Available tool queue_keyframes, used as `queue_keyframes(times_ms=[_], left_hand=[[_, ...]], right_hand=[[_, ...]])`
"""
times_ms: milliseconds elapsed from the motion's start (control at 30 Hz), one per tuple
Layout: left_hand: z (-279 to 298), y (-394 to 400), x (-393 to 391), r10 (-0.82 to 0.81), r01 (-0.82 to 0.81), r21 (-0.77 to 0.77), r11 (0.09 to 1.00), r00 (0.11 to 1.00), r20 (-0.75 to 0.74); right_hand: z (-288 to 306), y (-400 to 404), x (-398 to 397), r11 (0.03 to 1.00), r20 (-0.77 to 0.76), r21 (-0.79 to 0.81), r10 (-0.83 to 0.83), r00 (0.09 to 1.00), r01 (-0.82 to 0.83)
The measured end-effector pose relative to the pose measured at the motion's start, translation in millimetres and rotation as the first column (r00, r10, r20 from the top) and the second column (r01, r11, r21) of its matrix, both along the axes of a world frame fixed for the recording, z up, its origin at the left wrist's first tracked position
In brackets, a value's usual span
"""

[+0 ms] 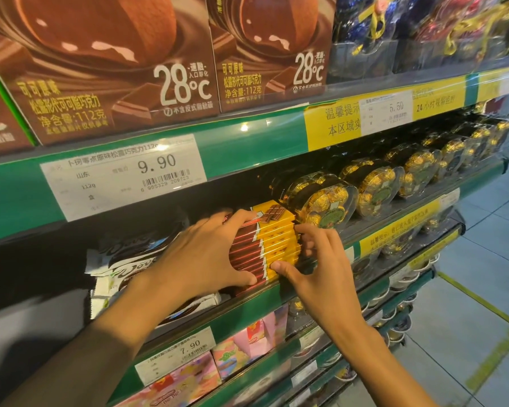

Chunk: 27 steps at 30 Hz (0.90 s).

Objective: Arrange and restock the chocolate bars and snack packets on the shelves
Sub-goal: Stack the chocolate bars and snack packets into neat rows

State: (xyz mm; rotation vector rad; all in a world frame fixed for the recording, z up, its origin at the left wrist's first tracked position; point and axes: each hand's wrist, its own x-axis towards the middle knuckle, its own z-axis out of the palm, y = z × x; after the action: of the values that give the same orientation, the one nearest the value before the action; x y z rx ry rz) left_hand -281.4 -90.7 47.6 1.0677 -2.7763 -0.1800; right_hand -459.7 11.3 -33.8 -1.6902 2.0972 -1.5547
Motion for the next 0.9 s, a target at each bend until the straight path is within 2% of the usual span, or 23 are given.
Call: queue_keyframes(times_ms=[200,333,433,633,767,900], left_hand=[[8,-2,5,0.029,-0.028,0.056,0.998,0.999,-0.022],[8,0,6,0.02,-0.017,0.044,0.999,0.997,-0.069],[8,4,8,0.014,-0.011,0.033,0.999,0.994,-0.113],[23,21,32,0.098,-0.09,0.044,0.995,0.971,-0.219],[28,27,68,0.232,-0.238,0.011,0.971,0.931,-0.284],[19,35,116,0.388,-0.425,-0.032,0.905,0.853,-0.349]], right_hand=[[-1,2,4,0.999,-0.046,-0.034,-0.035,0.998,0.034],[4,2,9,0.992,-0.138,-0.088,-0.105,0.985,0.094],[15,1,14,0.988,-0.237,-0.13,-0.109,0.965,0.079],[44,-4,30,0.989,-0.355,-0.124,0.028,0.934,-0.077],[63,-14,61,0.977,-0.426,-0.082,0.145,0.893,-0.198],[79,-26,99,0.95,-0.504,0.04,0.286,0.815,-0.308]])
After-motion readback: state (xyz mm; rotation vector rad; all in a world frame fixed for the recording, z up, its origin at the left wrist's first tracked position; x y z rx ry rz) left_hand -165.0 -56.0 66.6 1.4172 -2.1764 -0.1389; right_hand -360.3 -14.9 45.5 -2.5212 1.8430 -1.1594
